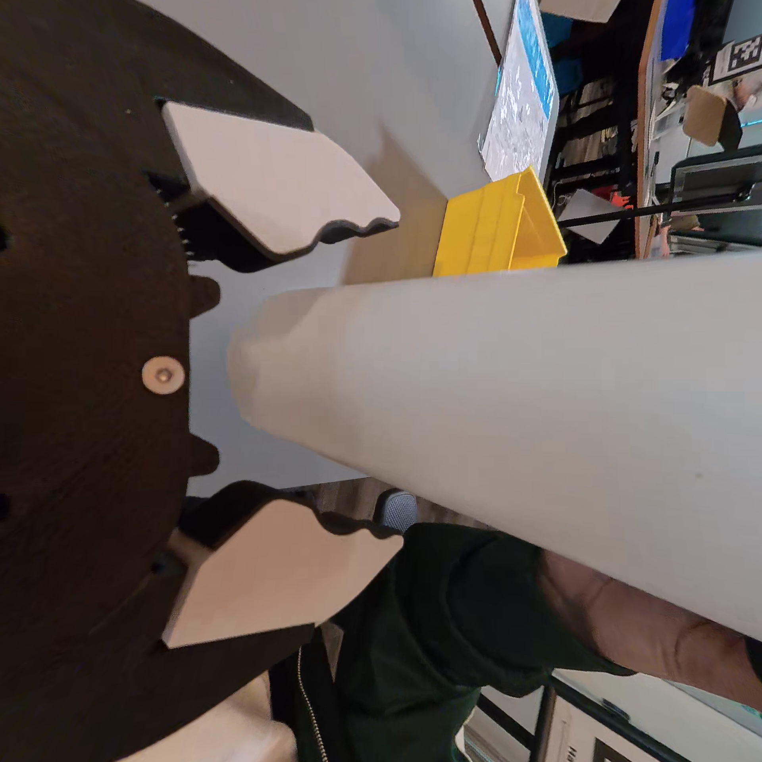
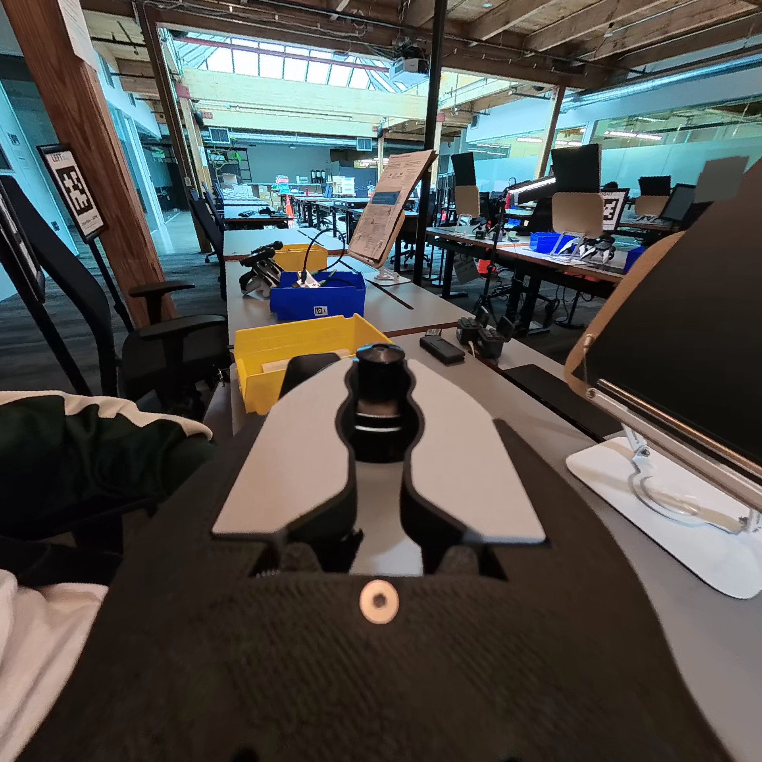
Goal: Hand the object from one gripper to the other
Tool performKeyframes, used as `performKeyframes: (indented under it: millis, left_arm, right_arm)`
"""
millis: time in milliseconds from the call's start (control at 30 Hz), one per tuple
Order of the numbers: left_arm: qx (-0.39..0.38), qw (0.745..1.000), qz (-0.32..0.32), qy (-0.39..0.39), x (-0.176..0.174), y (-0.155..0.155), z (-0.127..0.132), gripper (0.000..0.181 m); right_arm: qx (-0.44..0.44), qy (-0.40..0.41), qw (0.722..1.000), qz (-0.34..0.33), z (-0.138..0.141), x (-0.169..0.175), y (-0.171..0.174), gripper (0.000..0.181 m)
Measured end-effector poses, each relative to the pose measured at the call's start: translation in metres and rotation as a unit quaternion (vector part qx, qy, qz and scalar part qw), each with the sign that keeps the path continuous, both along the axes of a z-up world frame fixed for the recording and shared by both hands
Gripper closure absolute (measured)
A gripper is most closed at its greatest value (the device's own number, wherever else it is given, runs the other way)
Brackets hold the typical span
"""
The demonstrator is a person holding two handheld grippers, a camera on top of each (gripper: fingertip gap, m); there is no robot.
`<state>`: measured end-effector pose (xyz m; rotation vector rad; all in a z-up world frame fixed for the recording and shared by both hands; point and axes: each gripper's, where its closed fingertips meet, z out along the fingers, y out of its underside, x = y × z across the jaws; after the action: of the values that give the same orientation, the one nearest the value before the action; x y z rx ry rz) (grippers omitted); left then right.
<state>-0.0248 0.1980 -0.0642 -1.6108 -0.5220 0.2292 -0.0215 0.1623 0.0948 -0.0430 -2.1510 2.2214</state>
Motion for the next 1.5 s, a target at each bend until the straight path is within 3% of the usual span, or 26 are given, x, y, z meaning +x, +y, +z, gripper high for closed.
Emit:
performKeyframes:
  millis: [67,133,400,433,500,533,633,733,800,900,1033,1233,1300,1333,1367,1500]
  left_arm:
    - [-0.009,1.000,0.003,0.011,0.002,0.001,0.000,0.061]
    - [-0.013,1.000,0.002,0.026,0.004,0.000,0.002,0.084]
    - [-0.018,0.999,0.003,0.040,0.008,0.000,0.008,0.087]
    - [-0.017,0.999,0.005,0.041,0.007,-0.001,0.009,0.087]
    - [-0.009,0.999,0.010,0.042,0.006,-0.005,0.014,0.088]
    - [-0.002,0.999,0.013,0.040,0.006,-0.007,0.017,0.088]
    - [0.011,0.999,0.025,0.039,0.002,-0.016,0.023,0.091]
    - [0.007,0.999,0.036,0.039,-0.002,-0.023,0.024,0.093]
    - [0.010,0.999,0.045,0.027,-0.006,-0.024,0.020,0.094]
    - [0.007,0.999,0.047,0.025,-0.007,-0.025,0.017,0.094]
    - [0.041,0.996,0.059,0.058,-0.006,-0.036,0.033,0.094]
    - [0.102,0.991,0.053,0.069,-0.001,-0.039,0.049,0.094]
    - [0.108,0.991,0.043,0.064,0.002,-0.035,0.049,0.094]
    - [0.109,0.991,0.037,0.064,0.003,-0.032,0.049,0.094]
    - [0.103,0.992,0.038,0.066,0.004,-0.030,0.047,0.094]
    - [0.088,0.992,0.037,0.088,0.005,-0.030,0.047,0.093]
  right_arm:
    - [0.001,-0.002,1.000,0.005,-0.001,0.004,-0.003,0.162]
    - [-0.002,-0.003,1.000,0.010,-0.001,0.007,-0.005,0.162]
    - [-0.019,0.008,1.000,0.012,0.006,0.010,-0.005,0.162]
    - [-0.029,0.019,0.999,0.005,0.009,0.008,-0.004,0.153]
    - [-0.045,0.042,0.998,-0.022,0.016,0.000,-0.002,0.088]
    - [-0.041,0.048,0.998,-0.031,0.016,-0.003,-0.001,0.063]
    - [-0.036,0.054,0.997,-0.047,0.010,-0.013,0.003,0.041]
    - [-0.015,0.021,0.999,-0.021,-0.016,-0.017,-0.007,0.042]
    - [0.011,0.008,1.000,-0.028,-0.036,-0.028,-0.014,0.053]
    - [-0.020,-0.014,0.999,-0.040,-0.033,-0.040,-0.012,0.050]
    - [-0.092,-0.062,0.993,-0.046,-0.016,-0.050,0.007,0.047]
    - [-0.040,-0.078,0.995,0.054,-0.056,-0.012,-0.026,0.055]
    - [-0.018,-0.058,0.995,0.074,-0.066,0.001,-0.037,0.069]
    - [-0.015,-0.048,0.995,0.082,-0.068,0.007,-0.039,0.088]
    - [-0.017,-0.054,0.995,0.083,-0.067,0.009,-0.039,0.094]
    - [-0.011,-0.048,0.996,0.076,-0.065,0.009,-0.036,0.096]
